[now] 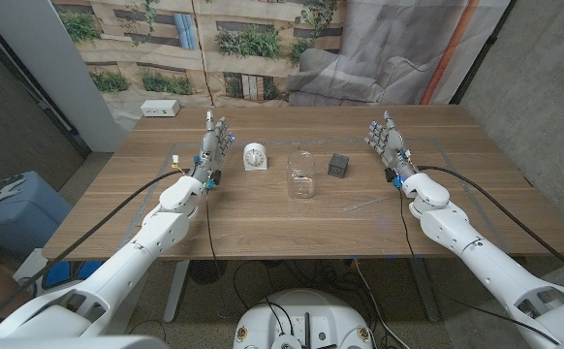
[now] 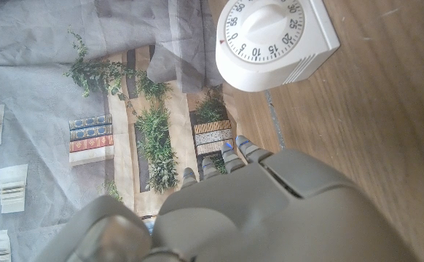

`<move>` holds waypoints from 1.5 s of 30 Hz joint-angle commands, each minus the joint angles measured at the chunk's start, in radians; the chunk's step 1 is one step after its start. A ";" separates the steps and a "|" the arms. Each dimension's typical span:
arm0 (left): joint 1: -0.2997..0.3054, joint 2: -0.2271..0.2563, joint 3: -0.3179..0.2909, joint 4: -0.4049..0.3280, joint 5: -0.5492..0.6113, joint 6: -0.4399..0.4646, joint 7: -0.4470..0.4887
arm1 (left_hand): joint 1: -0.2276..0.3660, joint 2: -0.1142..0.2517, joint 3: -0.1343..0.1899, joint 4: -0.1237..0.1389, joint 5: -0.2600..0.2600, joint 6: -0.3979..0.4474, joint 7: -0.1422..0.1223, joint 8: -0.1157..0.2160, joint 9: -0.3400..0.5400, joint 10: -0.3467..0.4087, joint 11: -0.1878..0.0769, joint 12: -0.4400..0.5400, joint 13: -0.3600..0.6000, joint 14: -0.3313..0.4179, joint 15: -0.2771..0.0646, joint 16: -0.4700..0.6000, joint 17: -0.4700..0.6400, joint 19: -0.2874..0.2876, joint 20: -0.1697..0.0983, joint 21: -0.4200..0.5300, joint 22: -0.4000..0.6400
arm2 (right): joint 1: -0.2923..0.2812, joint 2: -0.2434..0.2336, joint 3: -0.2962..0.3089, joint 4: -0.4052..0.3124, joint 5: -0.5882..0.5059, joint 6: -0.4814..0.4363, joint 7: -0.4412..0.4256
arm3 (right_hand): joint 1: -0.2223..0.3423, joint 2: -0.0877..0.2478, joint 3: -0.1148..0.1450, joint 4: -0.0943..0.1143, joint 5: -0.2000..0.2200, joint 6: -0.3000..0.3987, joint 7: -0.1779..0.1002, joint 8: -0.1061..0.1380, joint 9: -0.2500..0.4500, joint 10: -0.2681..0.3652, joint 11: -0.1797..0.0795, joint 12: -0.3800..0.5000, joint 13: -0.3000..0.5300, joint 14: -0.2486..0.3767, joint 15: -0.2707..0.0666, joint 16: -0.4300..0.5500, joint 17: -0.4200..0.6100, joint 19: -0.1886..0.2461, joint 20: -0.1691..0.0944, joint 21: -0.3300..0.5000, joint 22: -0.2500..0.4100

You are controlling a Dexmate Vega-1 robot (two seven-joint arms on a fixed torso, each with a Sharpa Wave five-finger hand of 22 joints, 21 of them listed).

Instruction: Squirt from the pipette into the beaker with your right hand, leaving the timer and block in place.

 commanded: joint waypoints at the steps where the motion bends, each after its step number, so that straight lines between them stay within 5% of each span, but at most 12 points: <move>1: 0.000 0.000 0.000 0.000 0.000 0.000 0.000 | -0.001 0.045 -0.009 0.000 0.005 -0.001 -0.009 0.006 0.002 -0.003 -0.003 0.004 0.005 -0.009 -0.116 0.006 0.005 -0.008 -0.088 0.005 0.002 | -0.019 -0.027 0.010 -0.050 -0.028 0.029 -0.019 | 0.007 0.001 0.009 -0.002 0.007 0.006 -0.003 0.007 0.002 0.010 0.001 0.006 0.000 0.001 -0.010 0.004 0.000 0.004 -0.001 0.004 0.003; 34: -0.001 0.000 0.000 0.001 0.000 0.000 0.000 | -0.001 0.045 -0.008 0.000 0.005 -0.001 -0.009 0.006 0.002 -0.004 -0.002 0.004 0.005 -0.009 -0.117 0.006 0.006 -0.008 -0.088 0.005 0.002 | -0.148 -0.191 0.040 -0.214 -0.205 0.140 -0.035 | 0.033 0.003 0.027 -0.026 0.014 0.015 -0.037 0.011 0.001 0.022 -0.003 0.010 -0.012 0.020 -0.020 0.008 -0.031 0.010 -0.011 0.008 0.002; 45: -0.001 0.000 0.000 0.001 0.000 0.000 0.000 | -0.001 0.044 -0.008 0.000 0.005 -0.002 -0.009 0.005 0.002 -0.003 -0.001 0.004 0.005 -0.010 -0.116 0.006 0.006 -0.008 -0.088 0.005 0.002 | -0.166 -0.255 0.046 -0.250 -0.311 0.179 -0.033 | 0.055 -0.007 0.034 -0.049 0.013 0.016 -0.055 0.011 0.002 0.019 -0.002 0.008 -0.015 0.021 -0.009 0.006 -0.046 0.005 -0.007 0.006 0.001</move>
